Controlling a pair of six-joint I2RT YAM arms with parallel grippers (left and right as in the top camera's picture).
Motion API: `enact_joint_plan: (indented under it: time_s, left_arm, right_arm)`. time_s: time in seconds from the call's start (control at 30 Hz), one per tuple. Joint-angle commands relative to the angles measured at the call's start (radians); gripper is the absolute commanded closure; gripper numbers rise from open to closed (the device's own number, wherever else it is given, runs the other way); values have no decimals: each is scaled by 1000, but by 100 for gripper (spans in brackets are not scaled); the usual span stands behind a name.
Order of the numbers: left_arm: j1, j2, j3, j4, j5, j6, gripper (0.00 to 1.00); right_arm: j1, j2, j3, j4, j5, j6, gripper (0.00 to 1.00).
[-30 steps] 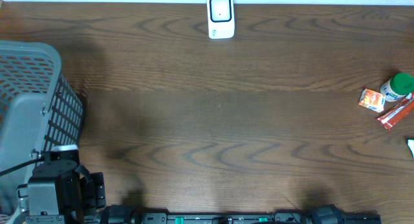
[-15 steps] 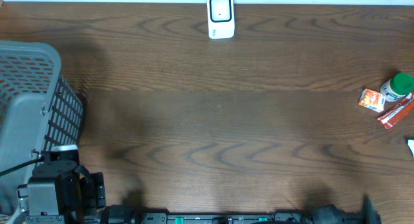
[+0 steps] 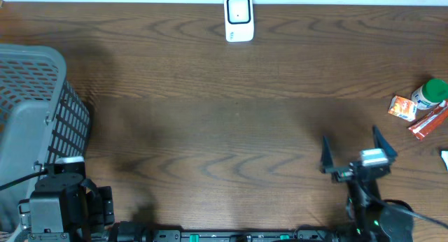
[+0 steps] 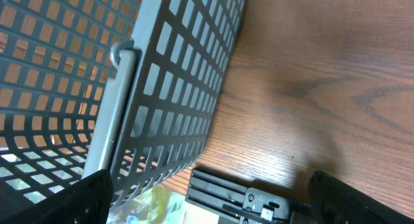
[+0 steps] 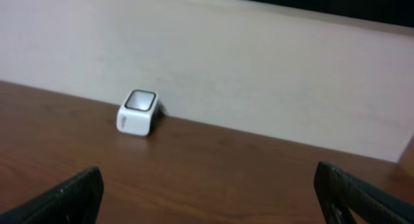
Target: Scan the item barcode
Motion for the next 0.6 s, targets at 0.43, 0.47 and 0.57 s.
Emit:
enact_joint_plan:
  time_s: [0.43,0.47,0.57]
  left_arm:
    - [-4,-2,5,-2,-3,-5,4]
    - [-4,-2,5,-2,-3,-5,4]
    - [-4,-2,5,-2,-3,-5,4]
  right_arm:
    - [-155,-8,-238,99,17,162,1]
    - [-155,-8,-238,101,15,161,1]
    - [-153,-7,-238,101,15,161,1]
